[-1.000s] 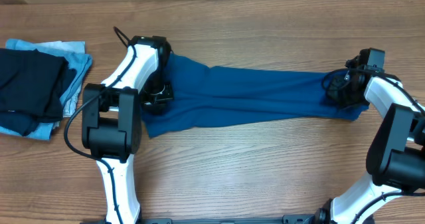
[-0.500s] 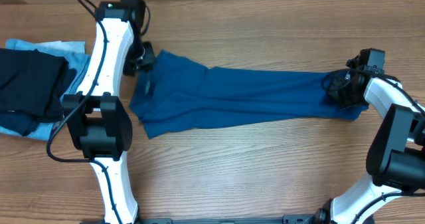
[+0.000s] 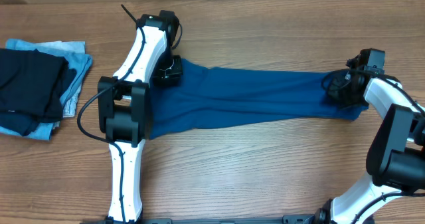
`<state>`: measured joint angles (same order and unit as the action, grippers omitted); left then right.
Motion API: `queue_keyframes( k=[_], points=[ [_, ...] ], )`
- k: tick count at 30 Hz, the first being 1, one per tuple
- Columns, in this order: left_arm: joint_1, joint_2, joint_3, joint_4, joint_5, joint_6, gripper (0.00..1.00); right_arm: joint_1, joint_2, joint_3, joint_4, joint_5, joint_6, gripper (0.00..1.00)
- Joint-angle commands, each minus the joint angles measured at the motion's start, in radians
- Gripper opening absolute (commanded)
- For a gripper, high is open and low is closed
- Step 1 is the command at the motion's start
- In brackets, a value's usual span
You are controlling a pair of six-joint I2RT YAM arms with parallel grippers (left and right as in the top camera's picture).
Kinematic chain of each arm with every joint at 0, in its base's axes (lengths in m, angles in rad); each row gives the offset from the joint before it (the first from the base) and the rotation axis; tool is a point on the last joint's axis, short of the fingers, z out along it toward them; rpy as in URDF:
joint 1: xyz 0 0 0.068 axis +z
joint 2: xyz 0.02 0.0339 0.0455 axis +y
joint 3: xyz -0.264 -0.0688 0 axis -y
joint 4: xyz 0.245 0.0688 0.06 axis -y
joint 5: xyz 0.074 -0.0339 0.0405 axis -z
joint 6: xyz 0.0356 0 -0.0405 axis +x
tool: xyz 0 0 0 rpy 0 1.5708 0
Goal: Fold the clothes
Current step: 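Pull the strip's ends apart with both grippers to straighten it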
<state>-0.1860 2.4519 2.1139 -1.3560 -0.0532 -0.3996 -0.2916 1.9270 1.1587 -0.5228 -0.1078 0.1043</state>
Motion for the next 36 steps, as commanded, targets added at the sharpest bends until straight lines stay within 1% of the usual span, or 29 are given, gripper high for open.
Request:
queue_keyframes(
  k=[1, 4, 6, 7, 8, 9, 10, 12, 13, 14, 16, 18, 22, 26, 30, 34, 36],
  points=[
    [0.015, 0.040, -0.010, -0.042, -0.167, 0.011, 0.33, -0.013, 0.018, -0.027, 0.009, 0.065, 0.004, 0.22],
    [0.042, 0.039, -0.010, -0.058, -0.190, -0.001, 0.33, -0.026, 0.017, -0.027, 0.006, 0.065, 0.004, 0.23],
    [0.064, 0.039, -0.004, -0.031, -0.190, 0.000, 0.33, -0.026, 0.017, -0.026, 0.033, 0.061, 0.004, 0.23],
    [0.074, 0.039, 0.011, -0.021, -0.190, 0.000, 0.33, -0.026, 0.017, -0.013, 0.047, 0.060, 0.004, 0.27],
    [0.077, 0.039, 0.076, -0.029, -0.190, 0.000, 0.34, -0.024, 0.015, 0.023, 0.035, 0.053, 0.004, 0.41],
    [0.078, 0.039, 0.137, -0.041, -0.191, 0.013, 0.37, -0.024, 0.011, 0.068, 0.008, 0.046, 0.004, 0.51],
    [0.077, 0.039, 0.194, -0.054, -0.192, 0.020, 0.39, -0.024, 0.008, 0.110, -0.019, 0.041, 0.004, 0.58],
    [0.063, 0.039, 0.366, -0.106, -0.168, 0.019, 0.43, -0.024, 0.001, 0.258, -0.146, 0.036, 0.002, 0.70],
    [0.053, 0.039, 0.419, -0.134, -0.121, 0.019, 0.45, -0.024, 0.001, 0.329, -0.223, 0.056, 0.001, 0.74],
    [0.037, 0.039, 0.444, -0.157, -0.065, 0.019, 0.48, -0.026, 0.001, 0.369, -0.270, 0.087, 0.001, 0.75],
    [0.011, 0.040, 0.442, -0.183, -0.016, 0.019, 0.53, -0.040, 0.001, 0.407, -0.328, 0.149, 0.000, 0.79],
    [-0.013, 0.041, 0.414, -0.188, -0.025, 0.027, 0.55, -0.054, 0.011, 0.400, -0.348, 0.152, -0.005, 0.80],
    [-0.032, 0.041, 0.347, -0.180, -0.025, 0.042, 0.55, -0.056, 0.072, 0.353, -0.348, 0.126, -0.088, 0.82],
    [-0.029, 0.041, 0.342, -0.192, -0.027, 0.056, 0.55, -0.058, 0.164, 0.322, -0.336, 0.132, -0.109, 0.84],
    [-0.029, 0.041, 0.342, -0.188, -0.028, 0.056, 0.55, -0.058, 0.216, 0.319, -0.335, 0.118, -0.113, 0.85],
    [-0.029, 0.041, 0.342, -0.177, -0.032, 0.056, 0.55, -0.057, 0.237, 0.315, -0.345, -0.066, -0.113, 0.82],
    [-0.028, 0.041, 0.342, -0.177, -0.032, 0.056, 0.55, -0.057, 0.237, 0.315, -0.370, -0.072, -0.116, 0.74]
  ],
)
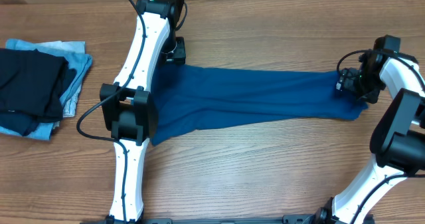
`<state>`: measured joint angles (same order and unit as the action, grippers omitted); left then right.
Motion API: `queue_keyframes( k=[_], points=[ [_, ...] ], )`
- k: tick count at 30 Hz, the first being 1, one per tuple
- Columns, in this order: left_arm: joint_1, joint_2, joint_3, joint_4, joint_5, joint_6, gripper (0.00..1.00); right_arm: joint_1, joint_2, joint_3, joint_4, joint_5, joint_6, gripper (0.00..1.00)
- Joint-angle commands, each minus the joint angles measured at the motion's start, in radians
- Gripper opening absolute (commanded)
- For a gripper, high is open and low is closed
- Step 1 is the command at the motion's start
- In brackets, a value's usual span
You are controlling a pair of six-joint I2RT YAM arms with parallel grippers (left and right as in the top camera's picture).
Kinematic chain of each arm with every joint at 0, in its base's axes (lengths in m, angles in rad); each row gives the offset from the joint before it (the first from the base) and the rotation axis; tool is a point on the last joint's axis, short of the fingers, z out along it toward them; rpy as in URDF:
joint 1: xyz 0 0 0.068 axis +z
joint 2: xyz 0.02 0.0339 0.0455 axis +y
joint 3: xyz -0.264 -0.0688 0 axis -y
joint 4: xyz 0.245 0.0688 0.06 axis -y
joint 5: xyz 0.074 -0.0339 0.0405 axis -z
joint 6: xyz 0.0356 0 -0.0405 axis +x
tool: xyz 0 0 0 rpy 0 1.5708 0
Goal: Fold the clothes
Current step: 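Pull the strip's ends apart with both grippers to straighten it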
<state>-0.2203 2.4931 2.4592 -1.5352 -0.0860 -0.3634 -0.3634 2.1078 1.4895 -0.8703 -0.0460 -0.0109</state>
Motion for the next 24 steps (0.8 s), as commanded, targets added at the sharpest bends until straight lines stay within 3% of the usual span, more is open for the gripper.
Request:
queue_keyframes(
  k=[1, 6, 9, 10, 11, 12, 13, 17, 24],
  points=[
    [0.006, 0.000, -0.003, 0.003, 0.001, 0.019, 0.55, 0.014, 0.056, -0.016, -0.051, -0.132, -0.051, 0.58],
    [0.006, 0.000, -0.003, 0.003, 0.001, 0.020, 0.55, 0.014, 0.056, -0.016, -0.071, -0.151, -0.114, 0.48],
    [0.009, 0.000, -0.003, 0.003, 0.001, 0.020, 0.55, 0.014, 0.056, -0.016, -0.071, -0.285, -0.214, 0.44],
    [0.009, 0.000, -0.003, 0.003, 0.001, 0.020, 0.55, 0.014, 0.056, -0.015, -0.071, -0.324, -0.236, 0.38],
    [0.009, 0.000, -0.003, 0.003, 0.001, 0.020, 0.55, 0.014, 0.056, -0.015, -0.070, -0.330, -0.250, 0.19],
    [0.009, 0.000, -0.003, 0.003, 0.001, 0.020, 0.55, 0.014, 0.056, -0.015, -0.071, -0.330, -0.253, 0.06],
    [0.009, 0.000, -0.003, 0.005, 0.001, 0.019, 0.55, 0.014, 0.056, -0.015, -0.068, -0.330, -0.253, 0.04],
    [0.011, 0.000, -0.003, 0.005, 0.001, 0.021, 0.55, 0.014, 0.056, 0.034, -0.112, -0.325, -0.250, 0.04],
    [0.010, 0.000, -0.003, -0.001, 0.002, 0.027, 0.54, 0.014, 0.056, 0.228, -0.219, -0.120, -0.164, 0.04]
  ],
)
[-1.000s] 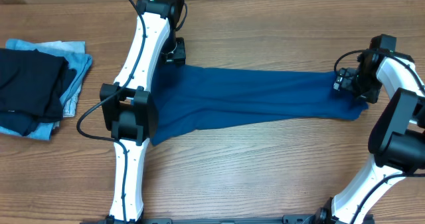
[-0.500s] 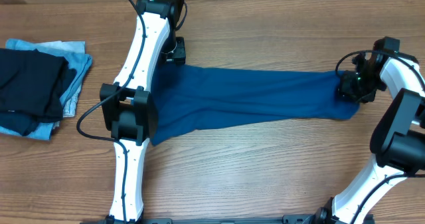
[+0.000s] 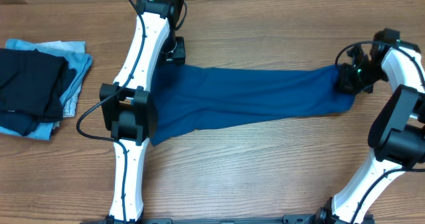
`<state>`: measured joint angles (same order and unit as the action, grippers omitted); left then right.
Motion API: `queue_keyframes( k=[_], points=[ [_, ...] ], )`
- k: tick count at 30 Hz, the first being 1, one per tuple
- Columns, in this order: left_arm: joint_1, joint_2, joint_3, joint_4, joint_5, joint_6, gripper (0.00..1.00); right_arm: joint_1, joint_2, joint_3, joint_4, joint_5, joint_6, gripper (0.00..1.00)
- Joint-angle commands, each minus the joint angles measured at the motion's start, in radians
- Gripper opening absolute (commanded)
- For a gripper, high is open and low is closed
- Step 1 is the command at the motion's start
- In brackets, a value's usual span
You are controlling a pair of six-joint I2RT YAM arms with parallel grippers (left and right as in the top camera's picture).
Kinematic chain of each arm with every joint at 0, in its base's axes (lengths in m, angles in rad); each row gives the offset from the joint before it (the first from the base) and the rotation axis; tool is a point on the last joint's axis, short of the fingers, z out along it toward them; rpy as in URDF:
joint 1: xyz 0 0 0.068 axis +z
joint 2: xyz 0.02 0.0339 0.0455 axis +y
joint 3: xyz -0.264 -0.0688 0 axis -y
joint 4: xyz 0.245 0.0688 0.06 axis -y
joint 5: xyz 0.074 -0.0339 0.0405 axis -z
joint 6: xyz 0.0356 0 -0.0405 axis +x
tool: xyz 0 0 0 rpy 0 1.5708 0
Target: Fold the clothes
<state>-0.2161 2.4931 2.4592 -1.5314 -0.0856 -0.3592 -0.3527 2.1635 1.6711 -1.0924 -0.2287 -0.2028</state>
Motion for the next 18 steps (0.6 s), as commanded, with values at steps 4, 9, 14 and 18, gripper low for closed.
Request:
queue_keyframes(
  k=[4, 9, 14, 18],
  points=[
    [0.006, -0.001, -0.003, -0.016, 0.018, 0.023, 0.47, 0.019, 0.000, 0.068, 0.005, 0.098, 0.107, 0.04],
    [0.006, -0.003, -0.003, -0.017, 0.035, 0.023, 0.45, 0.026, 0.000, 0.249, -0.115, 0.229, 0.129, 0.04],
    [0.006, -0.048, 0.031, 0.011, 0.035, 0.022, 0.45, 0.003, 0.000, 0.270, -0.061, 0.338, 0.117, 0.04],
    [0.006, -0.147, 0.047, 0.017, 0.035, 0.022, 0.48, -0.009, 0.000, 0.270, -0.010, 0.550, 0.118, 0.04]
  ],
)
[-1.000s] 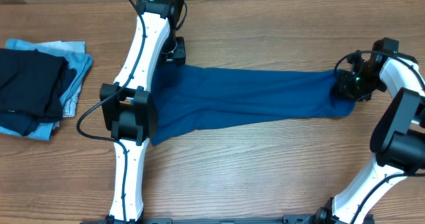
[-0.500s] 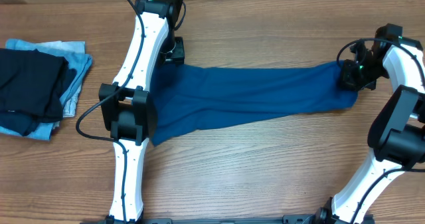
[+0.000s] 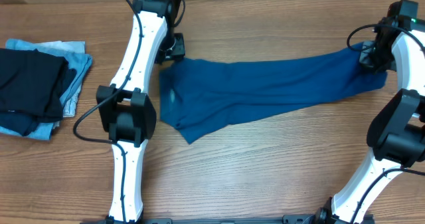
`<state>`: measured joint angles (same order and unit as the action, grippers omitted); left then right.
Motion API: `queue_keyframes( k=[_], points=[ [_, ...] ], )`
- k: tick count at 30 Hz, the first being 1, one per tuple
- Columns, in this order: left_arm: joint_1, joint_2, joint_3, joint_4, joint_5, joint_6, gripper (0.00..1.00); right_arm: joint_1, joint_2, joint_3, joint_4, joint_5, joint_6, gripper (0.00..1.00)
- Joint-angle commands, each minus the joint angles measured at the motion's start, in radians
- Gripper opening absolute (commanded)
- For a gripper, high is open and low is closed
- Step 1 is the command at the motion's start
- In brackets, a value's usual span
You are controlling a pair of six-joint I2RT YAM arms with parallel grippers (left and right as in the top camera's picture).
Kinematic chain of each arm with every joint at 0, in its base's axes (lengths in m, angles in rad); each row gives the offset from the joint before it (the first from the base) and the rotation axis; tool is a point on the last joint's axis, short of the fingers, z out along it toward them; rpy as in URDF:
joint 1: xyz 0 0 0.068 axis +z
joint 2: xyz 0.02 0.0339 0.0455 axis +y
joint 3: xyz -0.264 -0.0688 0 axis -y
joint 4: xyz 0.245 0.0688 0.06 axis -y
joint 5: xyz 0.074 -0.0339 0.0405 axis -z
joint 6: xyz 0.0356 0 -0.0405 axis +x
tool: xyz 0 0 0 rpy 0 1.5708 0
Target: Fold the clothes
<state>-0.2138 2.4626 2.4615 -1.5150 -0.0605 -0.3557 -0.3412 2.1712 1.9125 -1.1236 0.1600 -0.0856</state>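
A dark blue garment (image 3: pixel 265 88) lies stretched across the table, running from lower left to upper right. My left gripper (image 3: pixel 172 51) sits at its far left corner, shut on the cloth there. At the far right my right gripper (image 3: pixel 368 54) is shut on the garment's right end, which is pulled up toward the table's back edge. The garment's near left corner (image 3: pixel 191 136) hangs loose in a point on the wood. The overhead view does not show the fingertips themselves.
A stack of folded clothes (image 3: pixel 33 84), dark navy on light blue, rests at the left edge of the table. The left arm's white links (image 3: pixel 129 84) run down the table just left of the garment. The right arm (image 3: pixel 398 131) stands along the right edge.
My right gripper has moved farther back and to the right, taking the garment's right end with it. The whole garment has shifted right, out from under the left arm. The left gripper has barely moved.
Both grippers were at the garment's two ends, left near the far left corner, right at the right end. The left gripper then stood farther back, and the right one farther right. Now the garment lies slanted, pulled right and toward the back.
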Motion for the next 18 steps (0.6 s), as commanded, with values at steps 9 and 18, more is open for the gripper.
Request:
queue_keyframes(
  k=[9, 18],
  points=[
    [0.004, -0.150, 0.045, -0.048, 0.010, 0.012, 0.49, -0.085, -0.007, 0.147, -0.061, 0.145, 0.069, 0.04],
    [0.004, -0.150, 0.045, -0.037, 0.010, 0.012, 0.54, 0.056, -0.007, 0.260, -0.349, -0.262, 0.083, 0.04]
  ],
)
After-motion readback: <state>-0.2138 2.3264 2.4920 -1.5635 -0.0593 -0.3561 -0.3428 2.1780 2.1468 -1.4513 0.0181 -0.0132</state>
